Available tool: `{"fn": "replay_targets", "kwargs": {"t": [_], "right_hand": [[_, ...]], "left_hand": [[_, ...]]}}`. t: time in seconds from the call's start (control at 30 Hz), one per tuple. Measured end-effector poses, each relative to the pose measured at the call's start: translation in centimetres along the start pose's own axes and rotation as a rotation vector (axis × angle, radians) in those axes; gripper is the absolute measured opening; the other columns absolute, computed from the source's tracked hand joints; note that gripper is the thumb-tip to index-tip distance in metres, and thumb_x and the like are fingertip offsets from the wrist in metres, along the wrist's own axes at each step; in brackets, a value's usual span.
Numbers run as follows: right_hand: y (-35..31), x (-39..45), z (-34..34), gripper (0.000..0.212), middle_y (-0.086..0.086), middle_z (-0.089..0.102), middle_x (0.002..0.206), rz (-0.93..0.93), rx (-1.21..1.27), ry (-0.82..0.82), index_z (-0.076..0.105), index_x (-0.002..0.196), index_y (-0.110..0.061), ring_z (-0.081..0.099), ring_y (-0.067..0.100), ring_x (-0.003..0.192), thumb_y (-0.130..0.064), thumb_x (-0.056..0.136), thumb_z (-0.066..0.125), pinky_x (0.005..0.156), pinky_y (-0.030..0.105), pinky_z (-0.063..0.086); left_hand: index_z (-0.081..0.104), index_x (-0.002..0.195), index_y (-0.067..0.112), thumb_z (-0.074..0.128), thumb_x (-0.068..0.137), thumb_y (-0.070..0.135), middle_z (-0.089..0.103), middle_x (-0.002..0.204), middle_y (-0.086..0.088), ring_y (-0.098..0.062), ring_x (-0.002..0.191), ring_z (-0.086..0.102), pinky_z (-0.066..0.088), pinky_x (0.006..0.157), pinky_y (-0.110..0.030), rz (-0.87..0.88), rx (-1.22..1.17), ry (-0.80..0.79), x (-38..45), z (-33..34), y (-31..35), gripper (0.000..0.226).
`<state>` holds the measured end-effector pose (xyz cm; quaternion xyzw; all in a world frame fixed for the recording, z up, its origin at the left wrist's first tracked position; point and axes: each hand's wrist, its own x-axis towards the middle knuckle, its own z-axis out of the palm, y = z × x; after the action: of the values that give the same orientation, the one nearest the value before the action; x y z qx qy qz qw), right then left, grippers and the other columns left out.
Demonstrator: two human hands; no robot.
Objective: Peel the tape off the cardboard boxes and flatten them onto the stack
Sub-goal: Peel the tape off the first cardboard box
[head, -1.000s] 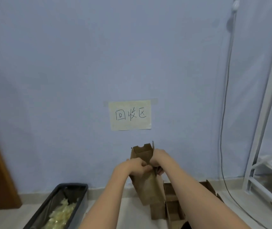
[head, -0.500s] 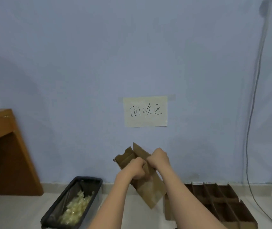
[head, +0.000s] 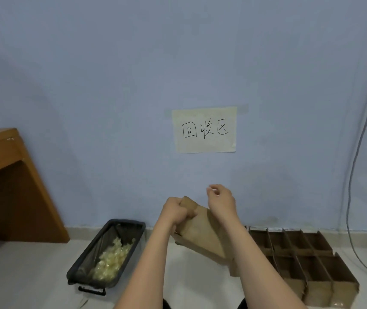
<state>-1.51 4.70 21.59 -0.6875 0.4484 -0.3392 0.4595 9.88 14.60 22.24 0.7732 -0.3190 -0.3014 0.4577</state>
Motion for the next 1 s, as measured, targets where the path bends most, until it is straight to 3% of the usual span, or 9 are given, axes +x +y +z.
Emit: {"fn": "replay_targets", "kwargs": {"t": [0.1,0.23,0.33,0.43,0.57,0.63,0.7,0.9,1.0], "right_hand": [[0.6,-0.2,-1.0,0.050,0.011,0.042,0.145,0.086,-0.108,0.045,0.042,0.144,-0.024,0.043,0.033,0.132,-0.043,0.098,0.049,0.113,0.050,0.033],[1.7,-0.6,-2.4,0.068,0.013,0.036,0.153,0.174,-0.022,-0.018,0.029,0.153,-0.018,0.041,0.035,0.136,-0.049,0.097,0.053,0.110,0.043,0.037],[2.2,-0.6,-2.4,0.049,0.002,0.058,0.138,0.095,0.037,-0.136,0.052,0.139,-0.019,0.060,0.022,0.117,-0.041,0.096,0.057,0.100,0.035,0.049],[2.1,-0.5,-2.8,0.034,-0.001,0.070,0.114,0.016,0.086,-0.125,0.061,0.131,-0.023,0.067,0.012,0.097,-0.028,0.098,0.054,0.073,0.024,0.053],[1.4,-0.7,-4.0,0.032,-0.005,0.072,0.110,-0.103,0.124,-0.086,0.064,0.127,-0.029,0.068,0.010,0.095,-0.023,0.097,0.054,0.074,0.024,0.055],[1.1,-1.0,-4.4,0.035,-0.013,0.069,0.101,-0.169,0.122,-0.083,0.062,0.125,-0.032,0.066,0.002,0.084,-0.017,0.095,0.056,0.069,0.019,0.054],[0.9,-1.3,-4.5,0.043,-0.015,0.065,0.102,-0.238,0.089,-0.070,0.060,0.130,-0.033,0.063,-0.003,0.085,-0.015,0.091,0.061,0.066,0.014,0.053],[-0.3,-2.3,-3.8,0.040,-0.016,0.065,0.100,-0.414,-0.028,0.054,0.055,0.123,-0.032,0.062,0.002,0.092,-0.021,0.086,0.067,0.080,0.027,0.056],[-0.4,-2.4,-3.8,0.041,-0.014,0.064,0.102,-0.442,-0.050,0.120,0.053,0.127,-0.032,0.062,0.005,0.093,-0.028,0.088,0.066,0.082,0.032,0.056]], "left_hand": [[0.073,0.088,0.008,0.081,0.082,0.004,0.076,0.089,-0.011,-0.020,0.075,0.071,0.055,0.064,-0.029,-0.020,-0.211,0.054,-0.4,-0.8,-0.2,0.010],[0.071,0.092,0.008,0.079,0.085,0.003,0.074,0.087,-0.009,-0.019,0.072,0.069,0.053,0.050,-0.023,-0.035,-0.478,0.194,-1.4,-1.1,0.4,0.012],[0.071,0.091,0.010,0.079,0.086,0.004,0.076,0.090,-0.008,-0.022,0.079,0.072,0.058,0.062,-0.028,0.034,-0.541,0.246,-2.1,-0.9,0.8,0.011],[0.072,0.094,0.011,0.082,0.084,0.010,0.078,0.093,-0.008,-0.024,0.083,0.074,0.061,0.067,-0.033,0.028,-0.587,0.216,-2.8,-1.2,1.2,0.014],[0.072,0.106,0.007,0.086,0.080,0.012,0.079,0.093,-0.010,-0.023,0.076,0.077,0.058,0.056,-0.029,-0.018,-0.591,0.051,-3.1,-1.8,1.1,0.030],[0.072,0.107,0.006,0.085,0.080,0.012,0.080,0.092,-0.009,-0.021,0.074,0.077,0.058,0.054,-0.028,0.005,-0.583,0.051,-2.9,-1.7,1.3,0.031],[0.073,0.105,0.005,0.085,0.080,0.013,0.079,0.091,-0.009,-0.021,0.073,0.077,0.058,0.054,-0.027,0.033,-0.594,0.085,-2.7,-1.8,1.5,0.028],[0.075,0.106,0.004,0.086,0.080,0.015,0.080,0.095,-0.009,-0.026,0.087,0.077,0.060,0.072,-0.033,0.139,-0.601,0.116,-2.9,-1.3,2.0,0.030],[0.075,0.105,0.005,0.086,0.080,0.016,0.080,0.094,-0.008,-0.025,0.085,0.078,0.060,0.065,-0.031,0.162,-0.607,0.116,-3.2,-1.2,2.2,0.030]]}}
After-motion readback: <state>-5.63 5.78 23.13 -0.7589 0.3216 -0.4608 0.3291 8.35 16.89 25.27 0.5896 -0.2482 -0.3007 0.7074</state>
